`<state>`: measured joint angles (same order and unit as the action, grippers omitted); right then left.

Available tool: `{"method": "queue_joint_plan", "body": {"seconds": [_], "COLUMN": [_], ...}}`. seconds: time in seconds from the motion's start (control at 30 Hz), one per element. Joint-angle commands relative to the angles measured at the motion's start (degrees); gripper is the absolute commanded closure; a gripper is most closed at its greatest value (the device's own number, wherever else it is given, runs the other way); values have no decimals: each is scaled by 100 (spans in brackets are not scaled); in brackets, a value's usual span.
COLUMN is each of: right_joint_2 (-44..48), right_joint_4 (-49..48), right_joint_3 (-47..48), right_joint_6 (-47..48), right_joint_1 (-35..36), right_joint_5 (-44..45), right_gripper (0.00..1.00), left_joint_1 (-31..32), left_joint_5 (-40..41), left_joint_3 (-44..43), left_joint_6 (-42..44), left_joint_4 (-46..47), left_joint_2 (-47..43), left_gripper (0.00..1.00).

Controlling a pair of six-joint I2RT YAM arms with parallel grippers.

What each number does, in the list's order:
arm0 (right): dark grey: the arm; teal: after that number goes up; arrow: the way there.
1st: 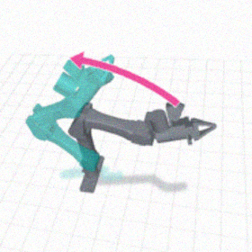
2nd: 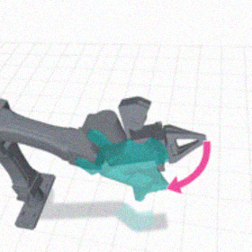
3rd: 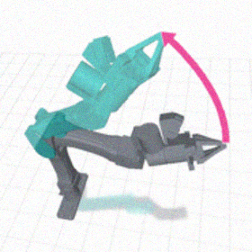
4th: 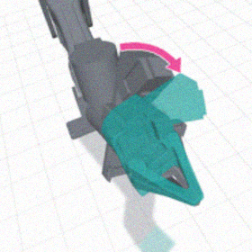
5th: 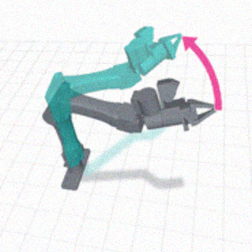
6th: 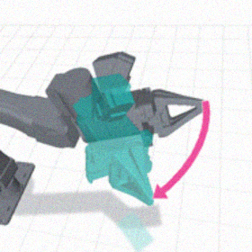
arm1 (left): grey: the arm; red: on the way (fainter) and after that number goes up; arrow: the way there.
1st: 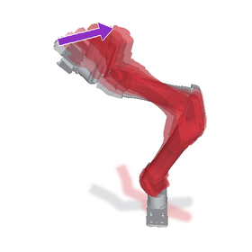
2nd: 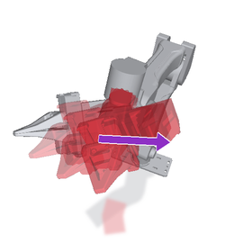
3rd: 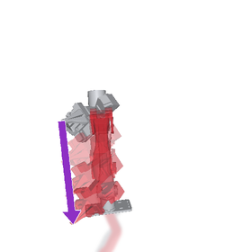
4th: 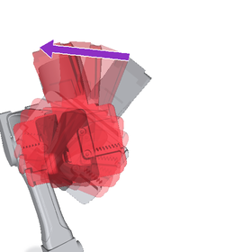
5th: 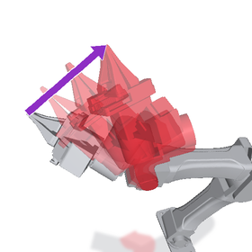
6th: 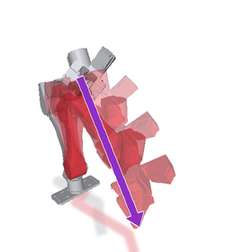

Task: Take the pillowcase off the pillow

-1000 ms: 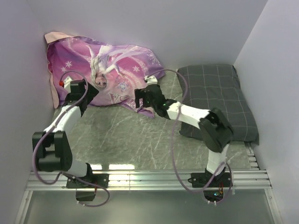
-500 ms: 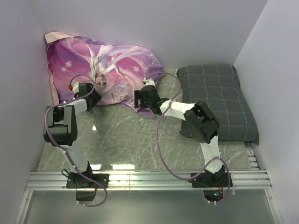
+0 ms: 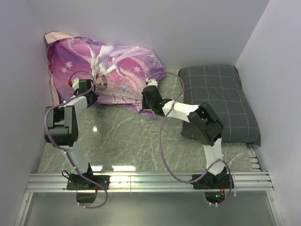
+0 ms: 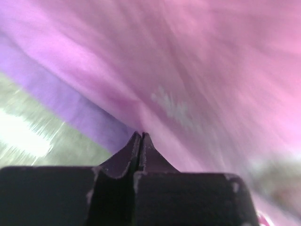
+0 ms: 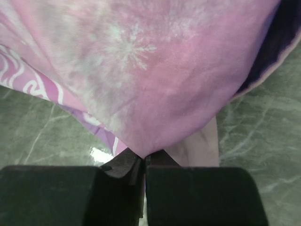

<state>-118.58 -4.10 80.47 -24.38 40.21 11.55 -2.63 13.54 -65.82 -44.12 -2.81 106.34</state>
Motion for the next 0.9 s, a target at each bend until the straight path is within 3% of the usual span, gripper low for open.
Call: {"method": "queue_joint_plan", "body": {"seconds": [0.0, 0.13, 0.27, 0.43, 0.5, 0.57, 0.63, 0.87], "right_joint_2": [967, 1872, 2864, 3824, 4018, 3757, 3028, 717], "right_joint_4": [66, 488, 1103, 1772, 1711, 2050, 2368, 2194], "right_joint_3": [-118, -198, 222, 794, 874, 1284, 1681, 1287], "right_joint_6": [161, 346, 548, 838, 891, 839, 436, -303], "right_joint_1": [-39, -30, -4, 128, 102, -178, -738, -1182], "right_joint_5": [207, 190, -170, -268, -119, -30, -816, -2321], "right_gripper": [100, 100, 100, 100, 100, 100, 100, 100], "left_joint_1": [79, 228, 797, 1755, 1819, 1819, 1819, 1635], "left_joint_5": [359, 676, 1132, 2054, 1986, 1837, 1583, 396], "left_joint_3": [78, 131, -167, -1546, -2011, -2467, -2864, -4313], "left_joint_6": [140, 246, 535, 1229, 1387, 1458, 1608, 1450], "left_joint_4": [-176, -745, -1377, -2372, -2513, -2601, -2812, -3033], "left_joint_2": [-1175, -2291, -3617, -4446, -4561, -4265, -3521, -814], "left_gripper": [99, 100, 100, 99, 100, 99, 100, 98]}}
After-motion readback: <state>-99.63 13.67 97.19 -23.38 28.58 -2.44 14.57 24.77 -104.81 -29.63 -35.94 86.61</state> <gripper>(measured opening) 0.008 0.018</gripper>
